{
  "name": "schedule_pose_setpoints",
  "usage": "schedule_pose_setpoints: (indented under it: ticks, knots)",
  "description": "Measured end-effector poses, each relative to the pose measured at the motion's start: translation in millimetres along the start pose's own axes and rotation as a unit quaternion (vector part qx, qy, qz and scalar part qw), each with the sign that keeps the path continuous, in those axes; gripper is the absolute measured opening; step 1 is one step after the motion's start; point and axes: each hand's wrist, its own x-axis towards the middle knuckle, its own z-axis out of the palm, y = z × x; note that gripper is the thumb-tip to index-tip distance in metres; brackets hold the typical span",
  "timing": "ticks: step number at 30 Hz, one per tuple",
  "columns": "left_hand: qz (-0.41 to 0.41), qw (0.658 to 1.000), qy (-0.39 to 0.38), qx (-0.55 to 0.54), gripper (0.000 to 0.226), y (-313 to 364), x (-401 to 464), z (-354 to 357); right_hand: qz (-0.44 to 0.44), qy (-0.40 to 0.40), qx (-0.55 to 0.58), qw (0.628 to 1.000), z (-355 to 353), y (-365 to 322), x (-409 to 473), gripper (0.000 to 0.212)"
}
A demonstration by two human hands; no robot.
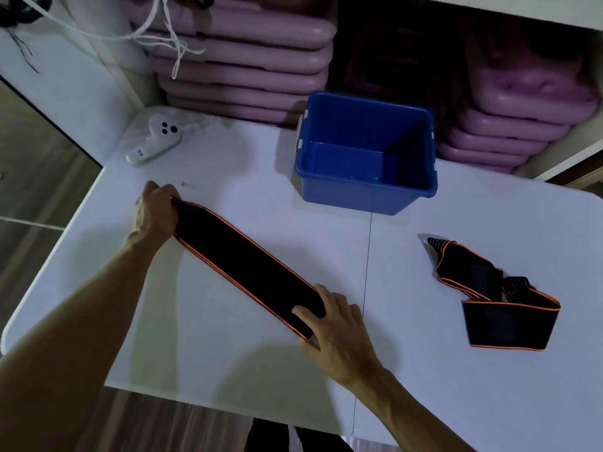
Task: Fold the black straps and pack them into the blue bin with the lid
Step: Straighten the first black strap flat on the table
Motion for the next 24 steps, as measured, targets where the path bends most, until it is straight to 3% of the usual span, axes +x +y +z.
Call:
schedule_pose_setpoints:
  ticks: [4,6,8,10,13,15,24]
  knots:
    - [-0.034,0.997,0.001,-0.070,0.022,8.1,-0.5,10.6,-0.010,0.006,0.027,1.000,5.4,2.6,-2.7,0.056]
    - [-0.042,0.991,0.002,-0.130,0.034,11.1,-11.2,5.6,-0.010,0.011,0.045,0.999,6.2,2.2,-3.6,0.054]
    - [-0.046,0.986,0.051,-0.149,0.047,15.4,-39.0,3.0,-0.011,0.017,0.058,0.998,6.8,0.9,-4.1,0.053]
    - [0.004,0.987,0.109,-0.120,0.048,32.9,-86.1,16.4,-0.018,0.023,0.060,0.998,8.2,0.4,-4.7,0.054]
    - [0.105,0.993,0.024,-0.051,0.055,71.1,-141.9,59.1,-0.022,0.027,0.057,0.998,8.8,1.5,-5.6,0.056]
    - [0.074,0.997,-0.017,-0.021,0.062,74.4,-146.5,83.4,-0.025,0.035,0.058,0.997,8.8,4.0,-6.5,0.057]
    - [0.030,0.997,-0.041,0.060,0.068,50.0,-122.0,89.6,-0.046,0.054,0.087,0.994,19.4,13.3,-9.5,0.055]
